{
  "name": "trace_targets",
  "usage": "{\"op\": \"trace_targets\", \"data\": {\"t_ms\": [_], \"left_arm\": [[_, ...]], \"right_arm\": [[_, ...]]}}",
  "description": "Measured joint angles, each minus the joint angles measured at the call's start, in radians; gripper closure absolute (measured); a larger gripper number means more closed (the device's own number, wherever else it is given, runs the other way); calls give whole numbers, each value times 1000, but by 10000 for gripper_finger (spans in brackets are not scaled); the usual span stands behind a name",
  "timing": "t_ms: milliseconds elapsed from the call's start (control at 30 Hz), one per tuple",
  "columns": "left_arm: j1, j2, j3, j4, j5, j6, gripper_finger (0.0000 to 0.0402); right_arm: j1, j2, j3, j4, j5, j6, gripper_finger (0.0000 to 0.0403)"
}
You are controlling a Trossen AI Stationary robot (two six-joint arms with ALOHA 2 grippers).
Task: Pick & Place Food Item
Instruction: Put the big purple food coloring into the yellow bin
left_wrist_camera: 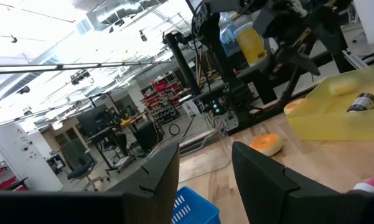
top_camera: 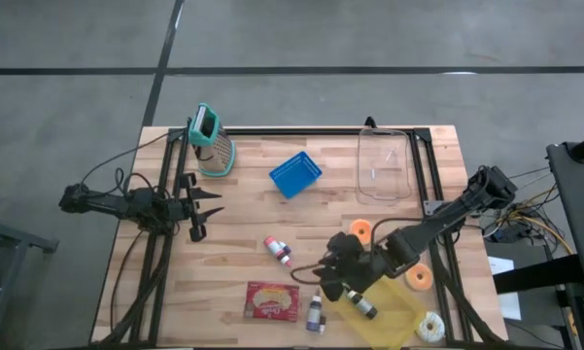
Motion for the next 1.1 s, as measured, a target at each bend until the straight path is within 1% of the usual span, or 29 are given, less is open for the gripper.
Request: {"op": "trace_targets", "data": {"t_ms": [67, 167, 367, 533, 700, 867, 1000, 1100], "left_arm": [[0, 0, 0, 0, 0, 0, 250], [0, 0, 0, 0, 0, 0, 250], [0, 0, 0, 0, 0, 0, 250], [0, 0, 0, 0, 0, 0, 250], [0, 0, 0, 0, 0, 0, 250], [0, 0, 0, 0, 0, 0, 250], [0, 0, 0, -2, 0, 0, 250], [0, 0, 0, -3, 0, 0, 250]], "right_arm": [[-1, 12, 0, -1, -4, 54, 227], [1, 26, 0, 7, -22, 92, 227], [0, 26, 0, 14, -17, 99, 227], [1, 26, 0, 54, -17, 80, 227], [7, 26, 0, 62, -17, 107, 227], [27, 67, 2, 142, -24, 119, 227], [58, 111, 2, 200, -23, 202, 227], [82, 159, 39, 213, -23, 242, 227]]}}
